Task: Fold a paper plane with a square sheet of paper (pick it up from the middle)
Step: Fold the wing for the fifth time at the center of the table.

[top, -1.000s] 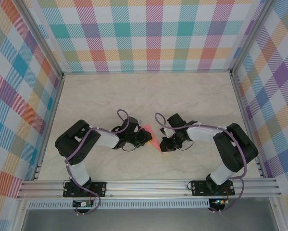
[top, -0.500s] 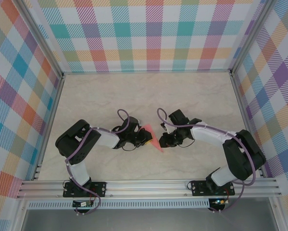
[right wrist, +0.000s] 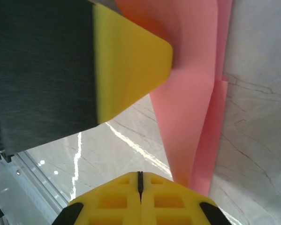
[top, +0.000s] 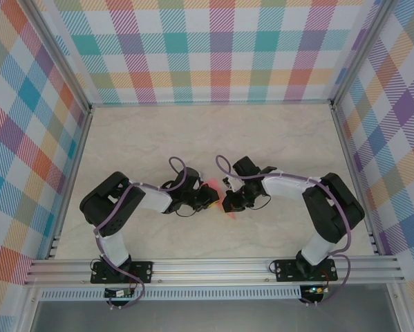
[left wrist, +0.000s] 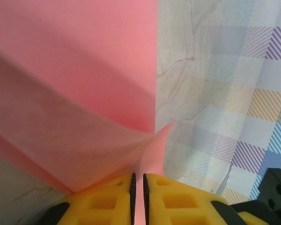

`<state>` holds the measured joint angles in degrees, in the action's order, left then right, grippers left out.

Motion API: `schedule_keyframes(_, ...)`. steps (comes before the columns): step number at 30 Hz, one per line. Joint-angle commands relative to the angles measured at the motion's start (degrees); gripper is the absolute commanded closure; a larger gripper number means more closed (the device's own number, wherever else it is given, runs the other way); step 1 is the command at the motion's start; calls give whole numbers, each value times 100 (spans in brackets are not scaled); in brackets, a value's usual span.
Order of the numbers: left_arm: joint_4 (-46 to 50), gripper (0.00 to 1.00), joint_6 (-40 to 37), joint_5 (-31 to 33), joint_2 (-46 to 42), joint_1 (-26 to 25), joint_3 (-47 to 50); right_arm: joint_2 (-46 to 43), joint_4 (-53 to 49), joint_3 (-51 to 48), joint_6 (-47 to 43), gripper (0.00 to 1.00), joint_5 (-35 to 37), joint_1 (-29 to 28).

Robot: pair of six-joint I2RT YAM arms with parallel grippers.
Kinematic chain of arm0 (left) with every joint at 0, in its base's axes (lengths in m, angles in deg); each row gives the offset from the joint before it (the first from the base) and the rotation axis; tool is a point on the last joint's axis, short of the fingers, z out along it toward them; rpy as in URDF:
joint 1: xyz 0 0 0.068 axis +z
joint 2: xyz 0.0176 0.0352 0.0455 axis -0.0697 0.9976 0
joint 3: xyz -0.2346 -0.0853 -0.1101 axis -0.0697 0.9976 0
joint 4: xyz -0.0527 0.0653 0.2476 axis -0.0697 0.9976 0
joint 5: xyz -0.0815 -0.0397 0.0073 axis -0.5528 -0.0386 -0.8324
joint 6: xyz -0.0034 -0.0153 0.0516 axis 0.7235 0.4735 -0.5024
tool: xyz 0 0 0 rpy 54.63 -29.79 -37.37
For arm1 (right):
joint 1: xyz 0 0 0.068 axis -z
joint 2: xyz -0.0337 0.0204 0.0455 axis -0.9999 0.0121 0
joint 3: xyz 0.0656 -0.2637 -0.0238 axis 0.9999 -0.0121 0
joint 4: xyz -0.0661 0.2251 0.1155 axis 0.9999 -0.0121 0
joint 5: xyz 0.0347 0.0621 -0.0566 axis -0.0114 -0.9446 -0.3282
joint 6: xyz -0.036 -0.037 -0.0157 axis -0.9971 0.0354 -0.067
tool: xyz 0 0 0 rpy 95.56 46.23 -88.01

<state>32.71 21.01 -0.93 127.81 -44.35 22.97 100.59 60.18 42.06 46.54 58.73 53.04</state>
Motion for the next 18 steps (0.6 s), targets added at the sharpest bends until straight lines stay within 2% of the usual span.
schedule_keyframes(1, 334, 85, -127, 119, 104, 28, -65, 120, -103, 87, -73, 98, 50, -21)
schedule_keyframes(13, 523, 86, -145, 189, 126, 55, -66, 495, 69, -150, -97, 99, 151, 32)
schedule_keyframes(18, 586, 86, -161, 198, 109, 61, -48, 5, 74, -185, -17, 98, -143, 52)
